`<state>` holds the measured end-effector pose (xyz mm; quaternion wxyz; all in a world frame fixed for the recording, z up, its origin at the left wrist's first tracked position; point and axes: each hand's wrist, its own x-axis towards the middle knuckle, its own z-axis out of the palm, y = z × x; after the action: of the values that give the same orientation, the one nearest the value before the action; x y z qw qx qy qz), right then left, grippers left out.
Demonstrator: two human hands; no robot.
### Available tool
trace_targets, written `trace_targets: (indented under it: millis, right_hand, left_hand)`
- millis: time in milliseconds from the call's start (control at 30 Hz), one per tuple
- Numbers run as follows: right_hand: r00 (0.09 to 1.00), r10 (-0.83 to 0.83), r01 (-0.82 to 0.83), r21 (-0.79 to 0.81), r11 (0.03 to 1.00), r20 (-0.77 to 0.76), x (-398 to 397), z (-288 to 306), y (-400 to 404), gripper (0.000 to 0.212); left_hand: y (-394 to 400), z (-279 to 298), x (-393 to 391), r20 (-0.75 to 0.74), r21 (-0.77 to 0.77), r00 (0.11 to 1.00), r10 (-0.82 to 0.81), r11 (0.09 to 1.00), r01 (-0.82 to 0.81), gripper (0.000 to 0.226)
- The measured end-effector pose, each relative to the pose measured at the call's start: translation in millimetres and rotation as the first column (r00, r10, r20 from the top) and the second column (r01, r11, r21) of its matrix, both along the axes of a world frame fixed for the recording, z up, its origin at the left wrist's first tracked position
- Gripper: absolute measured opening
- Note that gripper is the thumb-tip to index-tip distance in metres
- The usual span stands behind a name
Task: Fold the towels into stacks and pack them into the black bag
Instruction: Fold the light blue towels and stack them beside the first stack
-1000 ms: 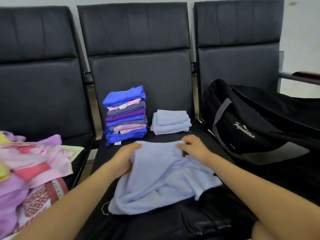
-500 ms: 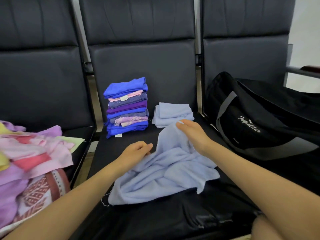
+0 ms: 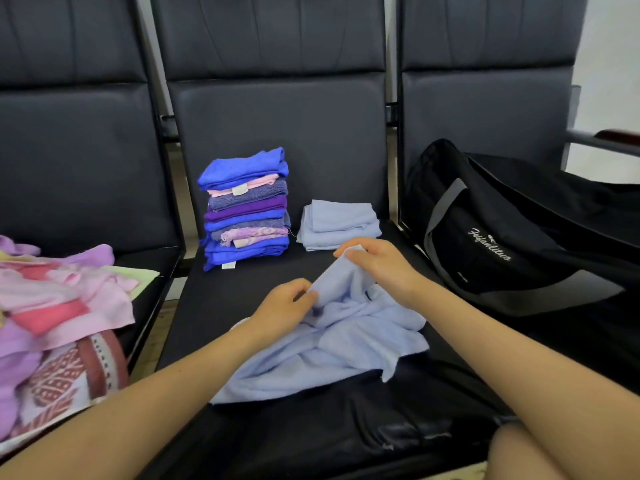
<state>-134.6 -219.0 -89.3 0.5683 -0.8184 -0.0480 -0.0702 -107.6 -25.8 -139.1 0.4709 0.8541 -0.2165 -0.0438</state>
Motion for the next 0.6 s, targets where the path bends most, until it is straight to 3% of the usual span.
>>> trace_targets:
  millis: [133,233,300,433,533,600]
  right_hand:
    - [0.986,-0.123,0.121,0.018,0.992,0.109,7,0,-7,0.027]
    - [0.921,-0.338,0.312,0.156,0.937,0.191,18,8,-16,0.025]
    - [0.877,-0.450,0.398,0.270,0.877,0.169,24,18,-24,0.025]
    - [0.896,-0.392,0.358,0.183,0.916,0.207,29,14,-29,0.023]
    - [0.922,-0.311,0.280,0.159,0.947,0.228,38,14,-21,0.021]
    - [0.933,-0.280,0.258,0.125,0.958,0.226,58,15,-11,0.024]
  left_hand:
    - [1,18,2,0.106,-0.095,0.993,0.053,0.994,-0.043,0.020]
    - [14,26,11,0.258,0.191,0.962,-0.091,0.981,0.041,0.028]
    - [28,27,18,0.290,0.247,0.954,-0.072,0.969,-0.002,0.036]
    - [43,40,20,0.129,-0.076,0.977,0.172,0.984,-0.164,0.027]
    - [47,48,21,-0.074,-0.302,0.951,0.300,0.902,-0.309,0.016]
    - [53,43,24,-0.199,-0.367,0.913,0.357,0.836,-0.407,0.017]
